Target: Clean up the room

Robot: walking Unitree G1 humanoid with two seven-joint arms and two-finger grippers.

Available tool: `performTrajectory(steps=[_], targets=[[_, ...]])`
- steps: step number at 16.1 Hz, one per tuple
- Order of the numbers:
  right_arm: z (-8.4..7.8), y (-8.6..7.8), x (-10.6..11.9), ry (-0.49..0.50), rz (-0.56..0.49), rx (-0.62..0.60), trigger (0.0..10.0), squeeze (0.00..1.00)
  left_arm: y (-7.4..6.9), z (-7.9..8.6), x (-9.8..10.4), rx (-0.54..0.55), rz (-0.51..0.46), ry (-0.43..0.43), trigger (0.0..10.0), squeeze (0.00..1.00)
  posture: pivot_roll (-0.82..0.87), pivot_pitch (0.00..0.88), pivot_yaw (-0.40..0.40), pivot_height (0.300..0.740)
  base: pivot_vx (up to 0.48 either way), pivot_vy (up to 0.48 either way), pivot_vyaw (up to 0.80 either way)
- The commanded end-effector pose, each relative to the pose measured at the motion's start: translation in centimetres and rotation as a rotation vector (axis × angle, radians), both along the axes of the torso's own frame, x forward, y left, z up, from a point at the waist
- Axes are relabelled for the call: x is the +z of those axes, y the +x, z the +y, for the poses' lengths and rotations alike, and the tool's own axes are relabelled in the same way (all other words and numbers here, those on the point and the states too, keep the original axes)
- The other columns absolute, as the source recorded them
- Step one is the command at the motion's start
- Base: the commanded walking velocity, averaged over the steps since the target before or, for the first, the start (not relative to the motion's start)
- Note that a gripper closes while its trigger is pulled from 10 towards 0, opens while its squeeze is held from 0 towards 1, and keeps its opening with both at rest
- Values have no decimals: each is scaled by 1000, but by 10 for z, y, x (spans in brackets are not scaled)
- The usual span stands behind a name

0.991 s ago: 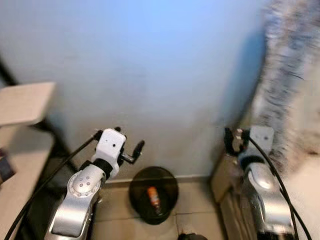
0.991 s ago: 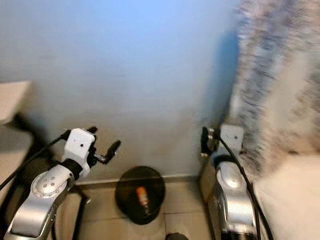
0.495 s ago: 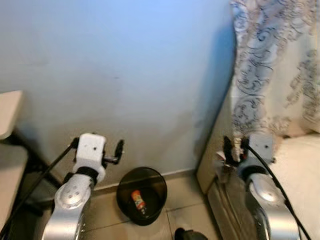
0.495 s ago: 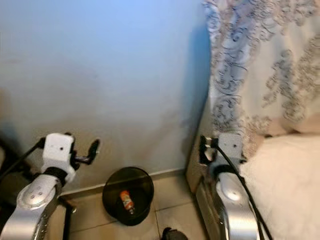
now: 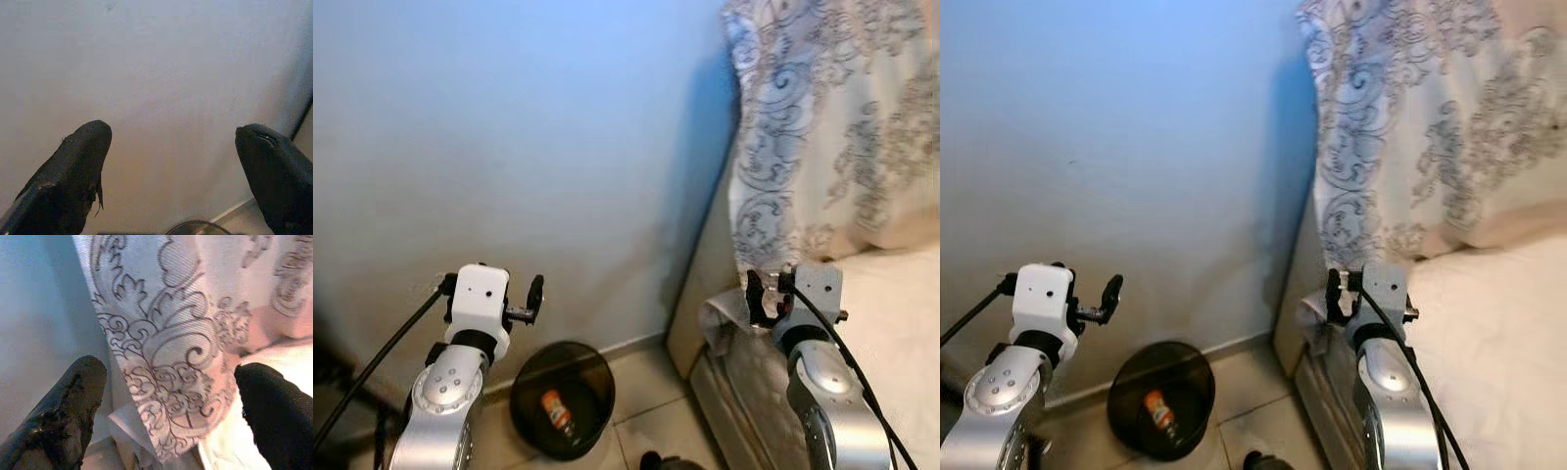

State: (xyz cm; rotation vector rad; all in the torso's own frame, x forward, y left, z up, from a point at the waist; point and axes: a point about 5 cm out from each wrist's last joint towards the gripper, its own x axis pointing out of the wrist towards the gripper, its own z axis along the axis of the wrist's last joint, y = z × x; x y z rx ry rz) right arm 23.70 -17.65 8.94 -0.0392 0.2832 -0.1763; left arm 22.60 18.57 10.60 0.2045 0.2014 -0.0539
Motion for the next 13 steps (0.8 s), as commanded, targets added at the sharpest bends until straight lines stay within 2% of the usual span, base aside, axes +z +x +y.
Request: performTrajectory(steps=[1,5,13], targets=[[1,-1,2,-7,-1,-3,10000,1000,1,-1,1,-10,1,7,10000,0,67,0,1,740,0,0,-800],[0,-4,2,-10,2,-13,10000,1000,2,-5,-1,-34,11,9,10000,0,59,0,4,740,0,0,-800],[6,-1,2,-4,3,1,10000,1000,5,-1,2,-32,2,20,10000,0,67,0,-6,740,0,0,-800]])
